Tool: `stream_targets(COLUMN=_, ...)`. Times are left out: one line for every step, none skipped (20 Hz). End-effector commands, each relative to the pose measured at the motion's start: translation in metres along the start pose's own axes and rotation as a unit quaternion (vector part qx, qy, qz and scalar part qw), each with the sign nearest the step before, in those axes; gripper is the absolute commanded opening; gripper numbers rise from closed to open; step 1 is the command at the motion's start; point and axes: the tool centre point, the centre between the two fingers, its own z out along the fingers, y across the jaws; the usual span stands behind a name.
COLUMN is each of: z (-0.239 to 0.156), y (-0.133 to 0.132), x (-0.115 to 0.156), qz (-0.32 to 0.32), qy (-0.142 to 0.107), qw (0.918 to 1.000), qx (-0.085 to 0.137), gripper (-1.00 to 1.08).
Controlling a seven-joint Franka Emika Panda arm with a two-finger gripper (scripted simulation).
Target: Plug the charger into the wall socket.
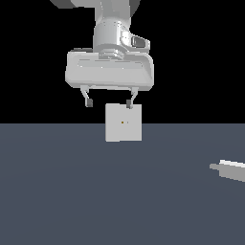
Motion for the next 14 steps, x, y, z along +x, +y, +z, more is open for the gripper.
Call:
stream_targets(z=0.000, y=0.000, x=0.000, qz=0.000, qy=0.000, qw=1.0000, qx=0.000, gripper=1.00)
stream_targets(z=0.000, y=0.000, x=0.000, qz=0.000, qy=0.000, qw=1.0000, qx=0.000, gripper=1.00)
stream_targets(z=0.000, y=0.000, x=0.000, qz=-0.001, qy=0.000, qw=1.0000, qx=0.000, gripper=1.00)
stream_targets(z=0.000, y=0.001, x=-0.001, qz=-0.002, qy=0.001, qw=1.0000, qx=0.000, gripper=1.00)
stream_targets(z=0.000, y=0.002, x=-0.001, qz=-0.003, qy=0.001, qw=1.0000, qx=0.000, gripper=1.00)
stream_targets(z=0.001, y=0.003, x=-0.002, qz=-0.005, qy=0.002, qw=1.0000, qx=0.000, gripper=1.00)
stream_targets(z=0.001, y=0.004, x=-0.003, qz=-0.008, qy=0.003, qw=1.0000, qx=0.000, gripper=1.00)
stream_targets(z=0.001, y=0.005, x=-0.004, qz=-0.011, qy=0.004, qw=0.9999, qx=0.001, gripper=1.00)
stream_targets(z=0.002, y=0.006, x=-0.006, qz=-0.014, qy=0.005, qw=0.9999, qx=0.001, gripper=1.00)
stream_targets(z=0.002, y=0.008, x=-0.007, qz=-0.018, qy=0.006, qw=0.9998, qx=0.001, gripper=1.00)
stream_targets(z=0.003, y=0.010, x=-0.009, qz=-0.022, qy=0.007, qw=0.9997, qx=0.001, gripper=1.00)
stream_targets(z=0.003, y=0.012, x=-0.011, qz=-0.026, qy=0.009, qw=0.9996, qx=0.001, gripper=1.00)
stream_targets(z=0.004, y=0.015, x=-0.013, qz=-0.031, qy=0.010, qw=0.9995, qx=0.002, gripper=1.00)
stream_targets(z=0.005, y=0.017, x=-0.015, qz=-0.036, qy=0.012, qw=0.9993, qx=0.002, gripper=1.00)
